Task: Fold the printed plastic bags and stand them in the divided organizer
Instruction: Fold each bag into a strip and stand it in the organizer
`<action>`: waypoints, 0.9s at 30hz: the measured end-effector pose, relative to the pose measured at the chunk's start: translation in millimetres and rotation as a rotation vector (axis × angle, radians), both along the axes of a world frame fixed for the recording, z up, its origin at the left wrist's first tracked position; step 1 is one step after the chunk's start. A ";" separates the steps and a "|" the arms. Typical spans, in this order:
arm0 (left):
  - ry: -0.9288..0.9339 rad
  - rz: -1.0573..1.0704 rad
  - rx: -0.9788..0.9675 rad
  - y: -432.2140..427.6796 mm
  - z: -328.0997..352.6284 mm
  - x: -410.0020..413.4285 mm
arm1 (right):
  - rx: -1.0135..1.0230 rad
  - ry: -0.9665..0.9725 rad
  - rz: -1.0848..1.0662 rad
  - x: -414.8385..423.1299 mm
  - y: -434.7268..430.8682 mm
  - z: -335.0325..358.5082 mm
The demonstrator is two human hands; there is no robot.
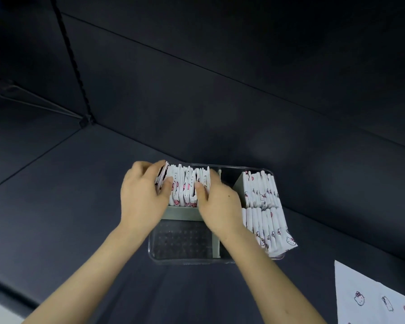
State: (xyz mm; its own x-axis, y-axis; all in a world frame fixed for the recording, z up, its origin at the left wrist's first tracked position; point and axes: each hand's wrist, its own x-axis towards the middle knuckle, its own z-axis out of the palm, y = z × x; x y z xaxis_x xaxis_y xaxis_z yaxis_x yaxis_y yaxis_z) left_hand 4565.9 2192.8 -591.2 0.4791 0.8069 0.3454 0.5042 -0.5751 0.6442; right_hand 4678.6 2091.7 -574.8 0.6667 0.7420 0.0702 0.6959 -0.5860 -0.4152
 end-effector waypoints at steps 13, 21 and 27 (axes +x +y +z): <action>-0.143 -0.427 0.270 -101.3 10.2 38.7 | 0.206 -0.336 -0.072 25.2 -169.5 25.0; -0.091 -0.942 0.269 -212.8 -20.5 69.9 | -0.215 -0.069 -0.501 13.1 -376.6 -56.3; 0.005 -1.025 0.091 -260.6 -45.6 91.1 | -0.210 -0.029 -0.535 -3.8 -400.0 -93.9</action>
